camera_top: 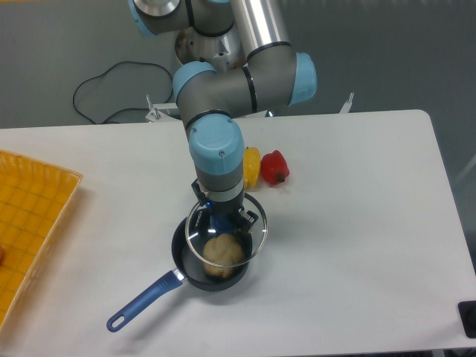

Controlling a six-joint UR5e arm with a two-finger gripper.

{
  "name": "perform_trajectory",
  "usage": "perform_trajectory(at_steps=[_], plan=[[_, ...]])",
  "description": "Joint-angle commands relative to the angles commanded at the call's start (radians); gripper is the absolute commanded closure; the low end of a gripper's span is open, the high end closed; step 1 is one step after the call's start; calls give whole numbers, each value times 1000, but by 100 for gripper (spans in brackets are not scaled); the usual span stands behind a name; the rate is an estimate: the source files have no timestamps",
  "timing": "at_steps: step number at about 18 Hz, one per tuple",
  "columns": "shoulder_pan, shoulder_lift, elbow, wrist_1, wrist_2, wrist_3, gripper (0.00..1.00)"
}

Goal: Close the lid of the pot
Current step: 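Lower the glass lid onto the saucepan rim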

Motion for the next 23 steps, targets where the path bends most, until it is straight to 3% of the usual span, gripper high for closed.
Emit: perform_trajectory(at_steps=[23], plan=[[-17,-46,28,6,-38,-26,55]])
